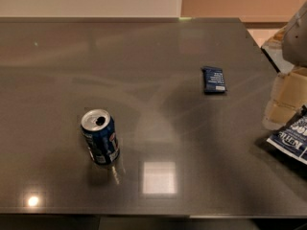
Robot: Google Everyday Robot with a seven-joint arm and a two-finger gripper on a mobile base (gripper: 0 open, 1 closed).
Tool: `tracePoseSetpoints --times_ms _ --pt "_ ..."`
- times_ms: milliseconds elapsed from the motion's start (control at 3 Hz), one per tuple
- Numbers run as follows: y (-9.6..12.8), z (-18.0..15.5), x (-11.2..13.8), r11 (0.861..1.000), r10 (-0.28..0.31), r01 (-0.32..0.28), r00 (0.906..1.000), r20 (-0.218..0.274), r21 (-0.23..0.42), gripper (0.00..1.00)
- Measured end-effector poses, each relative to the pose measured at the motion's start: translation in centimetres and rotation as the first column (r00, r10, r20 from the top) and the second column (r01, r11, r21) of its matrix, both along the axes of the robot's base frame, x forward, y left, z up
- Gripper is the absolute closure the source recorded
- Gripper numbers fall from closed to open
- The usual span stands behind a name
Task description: Move rxbar blueberry near pepsi can
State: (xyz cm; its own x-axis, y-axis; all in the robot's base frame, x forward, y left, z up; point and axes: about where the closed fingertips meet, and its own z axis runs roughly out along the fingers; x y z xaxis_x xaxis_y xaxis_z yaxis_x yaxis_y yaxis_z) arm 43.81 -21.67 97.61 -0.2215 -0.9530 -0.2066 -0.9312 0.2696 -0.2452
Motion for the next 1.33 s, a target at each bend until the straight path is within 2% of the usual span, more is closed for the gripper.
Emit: tracePoseSetpoints --times_ms 667,1000,1333 --pt "0.0 0.2 0.3 1.000 -0.008 0.008 0.9999 0.008 0.002 0.00" --pt "0.1 -0.1 3.3 0.998 -0.046 0.045 0.9985 0.029 0.049 0.00" --pt "0.1 -0.4 4.8 0.996 -0.067 0.065 0.9973 0.031 0.068 0.00"
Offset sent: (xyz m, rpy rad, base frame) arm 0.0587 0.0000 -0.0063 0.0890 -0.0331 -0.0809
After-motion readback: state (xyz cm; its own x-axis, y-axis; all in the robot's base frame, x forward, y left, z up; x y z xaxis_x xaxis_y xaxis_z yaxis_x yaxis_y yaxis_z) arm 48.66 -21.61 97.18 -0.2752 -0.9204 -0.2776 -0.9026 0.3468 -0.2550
